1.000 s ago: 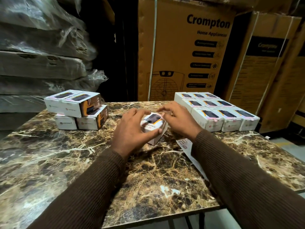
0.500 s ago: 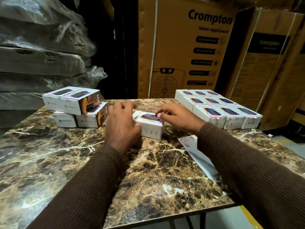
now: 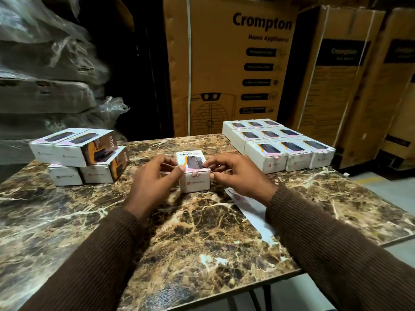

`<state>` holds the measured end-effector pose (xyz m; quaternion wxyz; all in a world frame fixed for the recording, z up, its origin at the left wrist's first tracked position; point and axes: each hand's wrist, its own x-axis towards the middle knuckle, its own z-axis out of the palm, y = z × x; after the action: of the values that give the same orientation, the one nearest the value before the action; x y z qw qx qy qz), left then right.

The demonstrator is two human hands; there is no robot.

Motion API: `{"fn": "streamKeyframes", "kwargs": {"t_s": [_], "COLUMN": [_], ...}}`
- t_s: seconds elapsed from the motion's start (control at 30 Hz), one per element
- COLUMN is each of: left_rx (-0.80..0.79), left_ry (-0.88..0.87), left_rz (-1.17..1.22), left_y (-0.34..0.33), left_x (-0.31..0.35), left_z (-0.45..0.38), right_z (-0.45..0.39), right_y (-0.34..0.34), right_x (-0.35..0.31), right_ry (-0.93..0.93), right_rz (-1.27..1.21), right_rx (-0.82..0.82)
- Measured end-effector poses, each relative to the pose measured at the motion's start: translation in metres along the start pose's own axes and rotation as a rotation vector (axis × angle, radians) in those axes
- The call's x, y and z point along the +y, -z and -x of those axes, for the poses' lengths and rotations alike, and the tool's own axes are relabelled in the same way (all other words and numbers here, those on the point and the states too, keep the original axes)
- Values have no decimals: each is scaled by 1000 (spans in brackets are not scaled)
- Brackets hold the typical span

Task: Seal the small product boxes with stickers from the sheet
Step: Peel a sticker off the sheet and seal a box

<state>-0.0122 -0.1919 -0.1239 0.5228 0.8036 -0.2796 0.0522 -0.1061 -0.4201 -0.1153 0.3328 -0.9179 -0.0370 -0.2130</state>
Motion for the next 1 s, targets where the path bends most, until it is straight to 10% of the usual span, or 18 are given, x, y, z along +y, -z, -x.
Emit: {"fn": "streamKeyframes", "kwargs": {"t_s": [0.5, 1.0], "left_rx": [28, 152], "left_ry": [-52, -5], "left_rz": [-22, -49], "left_y": [-34, -116], "left_x": [0, -7], "left_z": [-4, -125], "right_z": [1, -101], "right_y": [3, 27], "right_x": [-4, 35], "right_ry": [-91, -326], "right_rz": [-127, 317], "right_rx": [64, 33]}}
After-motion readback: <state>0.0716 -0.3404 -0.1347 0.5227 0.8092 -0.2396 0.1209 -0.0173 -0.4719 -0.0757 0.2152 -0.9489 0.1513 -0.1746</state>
